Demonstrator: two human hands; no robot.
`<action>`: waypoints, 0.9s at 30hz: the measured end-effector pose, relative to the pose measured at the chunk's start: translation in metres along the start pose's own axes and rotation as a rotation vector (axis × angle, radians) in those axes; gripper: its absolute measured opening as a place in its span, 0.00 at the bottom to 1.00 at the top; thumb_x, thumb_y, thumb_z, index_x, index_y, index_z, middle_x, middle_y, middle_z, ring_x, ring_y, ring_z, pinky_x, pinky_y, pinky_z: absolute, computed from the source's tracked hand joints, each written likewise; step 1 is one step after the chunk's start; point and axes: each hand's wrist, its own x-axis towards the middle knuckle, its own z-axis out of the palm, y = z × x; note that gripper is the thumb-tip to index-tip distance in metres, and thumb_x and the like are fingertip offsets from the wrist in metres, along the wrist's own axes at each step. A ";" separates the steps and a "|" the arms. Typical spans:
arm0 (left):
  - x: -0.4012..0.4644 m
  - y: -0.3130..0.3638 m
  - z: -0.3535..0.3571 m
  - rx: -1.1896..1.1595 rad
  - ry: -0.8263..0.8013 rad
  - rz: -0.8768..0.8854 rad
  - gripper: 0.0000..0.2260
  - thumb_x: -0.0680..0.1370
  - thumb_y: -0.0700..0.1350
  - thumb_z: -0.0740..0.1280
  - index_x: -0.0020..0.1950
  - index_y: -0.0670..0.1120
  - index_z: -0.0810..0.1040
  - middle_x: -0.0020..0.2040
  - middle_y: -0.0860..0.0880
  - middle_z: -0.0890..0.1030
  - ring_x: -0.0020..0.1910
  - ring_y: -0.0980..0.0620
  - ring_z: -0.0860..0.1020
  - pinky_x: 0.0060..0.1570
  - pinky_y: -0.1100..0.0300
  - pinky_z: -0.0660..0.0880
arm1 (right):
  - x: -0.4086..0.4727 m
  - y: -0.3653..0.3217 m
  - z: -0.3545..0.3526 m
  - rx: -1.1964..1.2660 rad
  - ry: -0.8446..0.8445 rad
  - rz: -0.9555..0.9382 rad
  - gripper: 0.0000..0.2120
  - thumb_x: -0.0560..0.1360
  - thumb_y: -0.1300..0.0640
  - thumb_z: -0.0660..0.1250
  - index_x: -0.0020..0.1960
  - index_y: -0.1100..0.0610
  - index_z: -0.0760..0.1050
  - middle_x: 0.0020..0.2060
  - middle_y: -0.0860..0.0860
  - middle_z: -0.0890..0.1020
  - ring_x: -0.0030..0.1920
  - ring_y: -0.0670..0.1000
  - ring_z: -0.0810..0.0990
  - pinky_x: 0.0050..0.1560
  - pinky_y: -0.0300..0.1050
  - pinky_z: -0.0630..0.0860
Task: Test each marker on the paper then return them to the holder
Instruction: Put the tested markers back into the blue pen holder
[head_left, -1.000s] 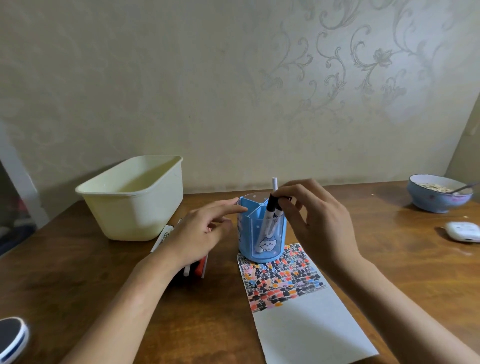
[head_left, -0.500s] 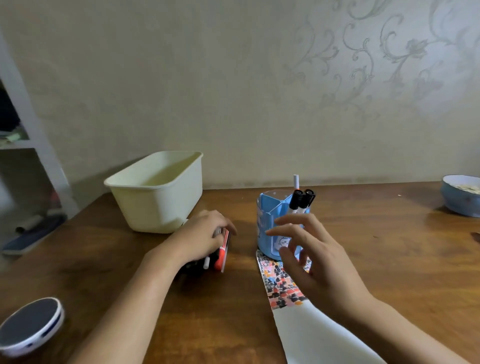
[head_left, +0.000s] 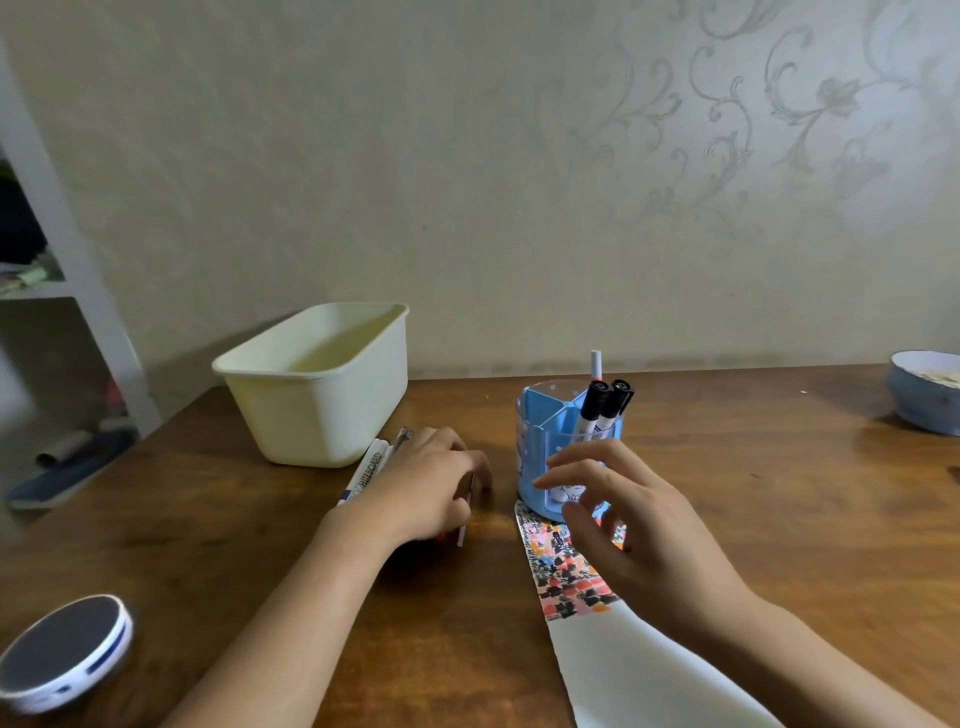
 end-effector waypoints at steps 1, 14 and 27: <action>0.000 0.001 0.001 0.013 0.017 0.021 0.18 0.78 0.46 0.67 0.66 0.59 0.75 0.68 0.54 0.68 0.70 0.51 0.63 0.69 0.54 0.65 | 0.000 0.000 0.000 0.002 -0.004 0.004 0.12 0.79 0.58 0.67 0.57 0.42 0.77 0.60 0.36 0.74 0.50 0.42 0.79 0.39 0.34 0.78; -0.002 0.004 0.001 -0.010 0.070 0.241 0.09 0.76 0.46 0.72 0.42 0.58 0.75 0.56 0.59 0.71 0.60 0.56 0.67 0.58 0.56 0.71 | 0.001 0.001 -0.003 -0.001 -0.052 0.057 0.10 0.80 0.56 0.65 0.56 0.41 0.78 0.52 0.35 0.78 0.49 0.42 0.79 0.40 0.37 0.78; -0.009 0.024 -0.019 -0.420 0.079 0.336 0.16 0.76 0.38 0.71 0.43 0.61 0.80 0.44 0.64 0.79 0.52 0.64 0.75 0.50 0.68 0.70 | 0.002 -0.004 -0.001 0.182 -0.103 0.203 0.01 0.78 0.51 0.70 0.49 0.46 0.81 0.40 0.41 0.84 0.44 0.43 0.83 0.41 0.34 0.77</action>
